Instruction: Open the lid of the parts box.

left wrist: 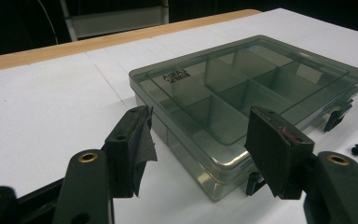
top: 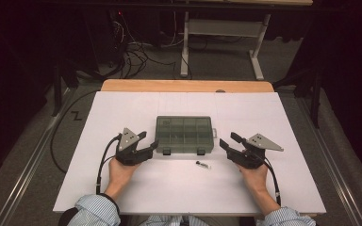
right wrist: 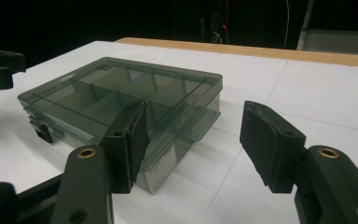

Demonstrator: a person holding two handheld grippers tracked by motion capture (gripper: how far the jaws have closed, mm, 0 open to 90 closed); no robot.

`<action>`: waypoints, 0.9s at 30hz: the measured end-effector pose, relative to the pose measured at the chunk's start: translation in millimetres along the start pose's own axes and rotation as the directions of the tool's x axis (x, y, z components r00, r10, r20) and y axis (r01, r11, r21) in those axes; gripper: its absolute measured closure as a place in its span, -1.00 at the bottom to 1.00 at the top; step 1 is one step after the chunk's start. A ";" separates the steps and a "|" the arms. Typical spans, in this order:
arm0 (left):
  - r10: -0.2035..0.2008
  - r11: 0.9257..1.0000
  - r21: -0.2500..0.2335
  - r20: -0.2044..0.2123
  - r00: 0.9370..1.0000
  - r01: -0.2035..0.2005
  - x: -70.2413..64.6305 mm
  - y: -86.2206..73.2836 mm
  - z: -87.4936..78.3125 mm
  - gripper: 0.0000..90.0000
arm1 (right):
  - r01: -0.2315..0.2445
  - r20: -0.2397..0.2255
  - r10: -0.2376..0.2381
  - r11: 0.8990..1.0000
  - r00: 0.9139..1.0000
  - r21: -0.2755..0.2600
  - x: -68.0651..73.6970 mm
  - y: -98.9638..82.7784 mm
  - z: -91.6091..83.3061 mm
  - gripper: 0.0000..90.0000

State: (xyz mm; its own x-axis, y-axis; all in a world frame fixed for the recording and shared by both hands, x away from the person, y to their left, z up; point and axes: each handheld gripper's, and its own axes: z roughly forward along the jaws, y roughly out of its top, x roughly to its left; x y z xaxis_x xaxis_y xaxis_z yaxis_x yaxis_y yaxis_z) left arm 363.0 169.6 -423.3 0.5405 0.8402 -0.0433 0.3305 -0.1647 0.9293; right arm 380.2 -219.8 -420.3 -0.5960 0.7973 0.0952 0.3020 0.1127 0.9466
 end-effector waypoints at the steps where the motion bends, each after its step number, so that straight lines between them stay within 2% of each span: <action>1: 0.001 1.000 0.001 0.003 1.000 -0.001 -0.4 0.6 1.1 -0.12 | 0.000 -0.001 0.000 1.000 1.000 -0.001 0.1 0.4 0.8 -0.04; 7: 0.007 1.000 0.009 0.016 1.000 -0.007 -3.2 4.8 7.3 -0.12 | 0.002 -0.006 -0.002 1.000 1.000 0.012 3.5 2.0 7.5 -0.01; 15: -0.016 0.999 0.044 0.037 0.999 0.015 -2.5 14.0 7.9 -0.05 | -0.016 -0.017 0.016 0.999 1.000 0.040 3.6 5.9 11.3 0.13; 20: -0.014 0.995 0.104 0.039 0.999 0.010 -1.5 18.4 7.0 -0.02 | -0.003 -0.023 0.006 0.992 1.000 0.125 3.6 11.7 10.6 0.23; 27: -0.030 0.988 0.149 0.032 0.999 0.025 1.7 22.8 3.8 -0.02 | 0.011 -0.033 -0.005 0.984 0.999 0.179 3.6 15.7 11.0 0.25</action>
State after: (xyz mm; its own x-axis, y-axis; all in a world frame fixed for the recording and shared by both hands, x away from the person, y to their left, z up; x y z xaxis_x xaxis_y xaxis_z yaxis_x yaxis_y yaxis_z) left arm 374.4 165.3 -403.6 0.5548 0.8278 -0.0832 0.4559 -0.2189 0.8627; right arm 391.0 -208.7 -408.5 -0.6218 0.7766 0.1009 0.4237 0.2253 0.8774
